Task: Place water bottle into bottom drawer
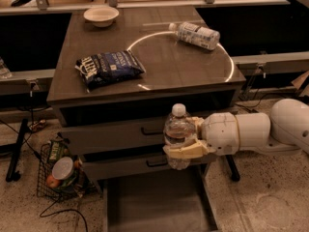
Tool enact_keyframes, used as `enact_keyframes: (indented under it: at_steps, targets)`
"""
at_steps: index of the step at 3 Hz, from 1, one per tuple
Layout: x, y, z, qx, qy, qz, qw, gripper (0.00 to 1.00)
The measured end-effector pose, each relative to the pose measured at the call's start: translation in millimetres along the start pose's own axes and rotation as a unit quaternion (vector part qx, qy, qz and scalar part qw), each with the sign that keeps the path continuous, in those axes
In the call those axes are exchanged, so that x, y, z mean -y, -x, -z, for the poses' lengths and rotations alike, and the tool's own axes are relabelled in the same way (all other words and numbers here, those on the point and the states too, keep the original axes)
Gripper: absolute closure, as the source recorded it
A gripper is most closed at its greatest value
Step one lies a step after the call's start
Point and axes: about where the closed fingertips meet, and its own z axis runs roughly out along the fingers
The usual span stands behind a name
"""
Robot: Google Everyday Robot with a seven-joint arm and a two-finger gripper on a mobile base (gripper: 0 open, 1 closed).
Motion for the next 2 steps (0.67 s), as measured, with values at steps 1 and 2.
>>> enact_keyframes:
  at_steps: [1, 2]
  targets:
    - [-4, -32, -15, 0.019, -0.016, -0.019, 0.9995, 1.00]
    - [-3, -82, -34, 0.043, -0.040, -0.035, 0.9977, 1.00]
